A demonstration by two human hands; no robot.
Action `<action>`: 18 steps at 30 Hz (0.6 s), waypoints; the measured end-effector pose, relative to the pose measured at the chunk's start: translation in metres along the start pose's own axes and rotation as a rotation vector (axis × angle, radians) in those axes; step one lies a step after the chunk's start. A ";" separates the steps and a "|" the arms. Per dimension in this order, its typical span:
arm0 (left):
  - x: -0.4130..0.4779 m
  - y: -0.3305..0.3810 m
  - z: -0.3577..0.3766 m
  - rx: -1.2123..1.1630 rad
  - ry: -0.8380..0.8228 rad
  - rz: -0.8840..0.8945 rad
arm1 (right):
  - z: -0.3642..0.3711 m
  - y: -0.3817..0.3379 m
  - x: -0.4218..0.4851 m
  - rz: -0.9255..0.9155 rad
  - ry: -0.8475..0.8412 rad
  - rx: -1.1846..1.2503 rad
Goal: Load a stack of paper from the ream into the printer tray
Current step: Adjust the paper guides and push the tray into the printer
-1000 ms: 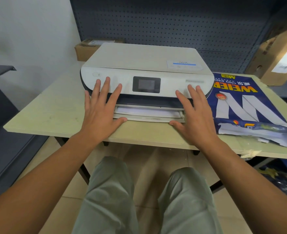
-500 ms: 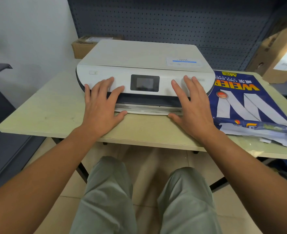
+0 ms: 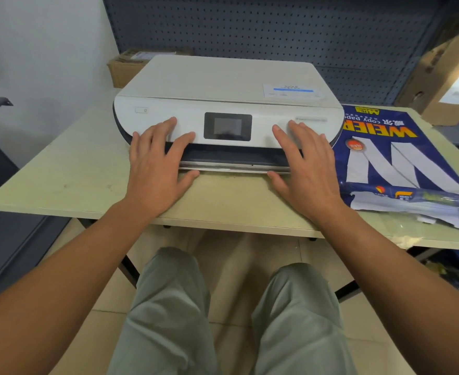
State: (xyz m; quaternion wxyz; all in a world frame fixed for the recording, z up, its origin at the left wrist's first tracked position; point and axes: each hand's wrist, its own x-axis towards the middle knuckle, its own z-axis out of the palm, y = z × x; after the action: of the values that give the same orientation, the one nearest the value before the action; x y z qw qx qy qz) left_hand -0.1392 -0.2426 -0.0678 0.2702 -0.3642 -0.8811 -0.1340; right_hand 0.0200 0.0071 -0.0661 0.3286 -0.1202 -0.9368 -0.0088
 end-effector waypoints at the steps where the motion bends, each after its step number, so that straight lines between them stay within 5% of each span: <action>1: 0.000 0.000 0.000 -0.001 0.012 -0.006 | 0.000 -0.001 0.000 0.006 0.011 -0.007; 18: 0.002 0.003 0.002 0.004 0.093 -0.044 | 0.002 -0.005 0.001 0.017 0.044 -0.100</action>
State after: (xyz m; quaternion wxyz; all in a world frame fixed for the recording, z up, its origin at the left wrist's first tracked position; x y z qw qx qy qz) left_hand -0.1390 -0.2384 -0.0685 0.3087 -0.3377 -0.8756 -0.1550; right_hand 0.0166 0.0029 -0.0665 0.3430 -0.1441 -0.9266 -0.0554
